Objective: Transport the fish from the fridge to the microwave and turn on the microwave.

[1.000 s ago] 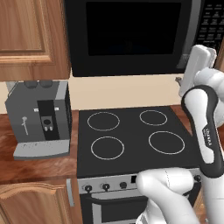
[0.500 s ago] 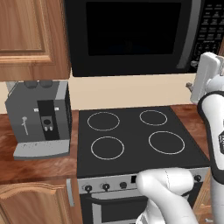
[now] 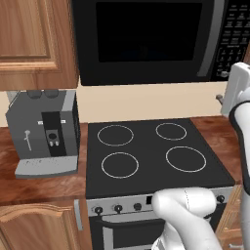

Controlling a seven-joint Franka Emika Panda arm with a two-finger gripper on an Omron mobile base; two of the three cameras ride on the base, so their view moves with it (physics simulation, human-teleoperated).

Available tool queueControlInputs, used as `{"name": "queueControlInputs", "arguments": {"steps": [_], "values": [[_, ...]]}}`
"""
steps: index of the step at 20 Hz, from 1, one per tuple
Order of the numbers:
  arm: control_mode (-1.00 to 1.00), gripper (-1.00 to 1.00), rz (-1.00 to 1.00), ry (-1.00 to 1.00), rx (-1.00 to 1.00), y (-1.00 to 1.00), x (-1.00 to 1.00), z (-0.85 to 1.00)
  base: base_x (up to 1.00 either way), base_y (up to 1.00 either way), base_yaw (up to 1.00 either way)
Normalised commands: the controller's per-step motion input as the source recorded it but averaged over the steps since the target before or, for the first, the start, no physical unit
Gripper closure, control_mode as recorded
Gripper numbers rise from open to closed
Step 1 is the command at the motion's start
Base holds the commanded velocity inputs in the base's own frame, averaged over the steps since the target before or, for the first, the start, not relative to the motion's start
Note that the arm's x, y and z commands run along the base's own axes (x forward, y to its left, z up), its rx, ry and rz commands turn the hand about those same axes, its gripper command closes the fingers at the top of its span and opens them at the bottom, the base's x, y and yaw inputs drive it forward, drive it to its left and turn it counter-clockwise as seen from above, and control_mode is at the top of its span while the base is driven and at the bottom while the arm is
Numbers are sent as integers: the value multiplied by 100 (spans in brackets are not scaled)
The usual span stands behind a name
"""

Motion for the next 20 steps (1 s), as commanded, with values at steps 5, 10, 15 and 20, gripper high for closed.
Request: {"name": "queueControlInputs", "arguments": {"steps": [5, 10, 15, 20], "values": [[-100, -100, -4, 2, 0, -34, 18, -4, 0, 0, 0], [-100, -100, -3, 2, 0, -16, 29, -10, 0, 0, 0], [-100, -100, -6, 4, 0, -11, 30, -17, 0, 0, 0], [-100, -100, -3, 6, 0, -18, 23, -21, 0, 0, 0]]}}
